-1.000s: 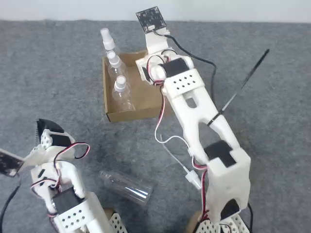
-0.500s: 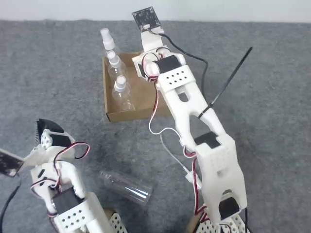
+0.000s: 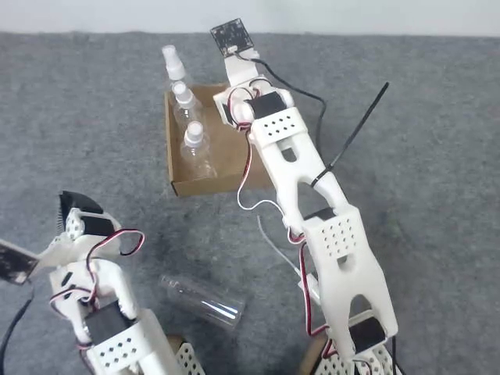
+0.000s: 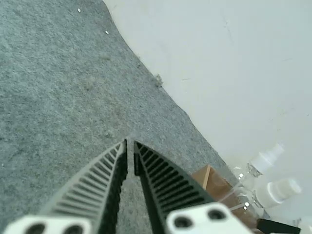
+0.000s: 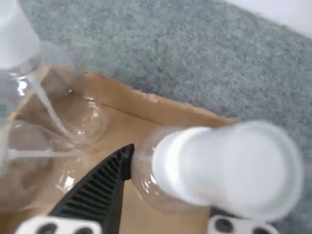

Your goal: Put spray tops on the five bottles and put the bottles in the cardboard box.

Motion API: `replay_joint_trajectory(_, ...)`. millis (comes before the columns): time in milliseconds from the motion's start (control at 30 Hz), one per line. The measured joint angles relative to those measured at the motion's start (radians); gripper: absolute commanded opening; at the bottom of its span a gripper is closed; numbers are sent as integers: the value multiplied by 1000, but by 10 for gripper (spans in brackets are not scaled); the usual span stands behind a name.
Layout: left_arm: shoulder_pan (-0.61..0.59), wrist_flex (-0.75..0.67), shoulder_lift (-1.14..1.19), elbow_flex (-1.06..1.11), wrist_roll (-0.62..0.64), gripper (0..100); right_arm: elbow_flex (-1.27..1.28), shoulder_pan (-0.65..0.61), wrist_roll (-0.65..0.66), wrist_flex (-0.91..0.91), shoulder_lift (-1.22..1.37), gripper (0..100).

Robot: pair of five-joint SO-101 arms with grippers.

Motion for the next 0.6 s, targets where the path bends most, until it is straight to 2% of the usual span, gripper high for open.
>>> replay_joint_trajectory(533,0,0,0,0,0,13,-63,32,0,-2,46,180)
replay_joint_trajectory(600,0,0,0,0,0,13,-63,34,0,-2,46,209)
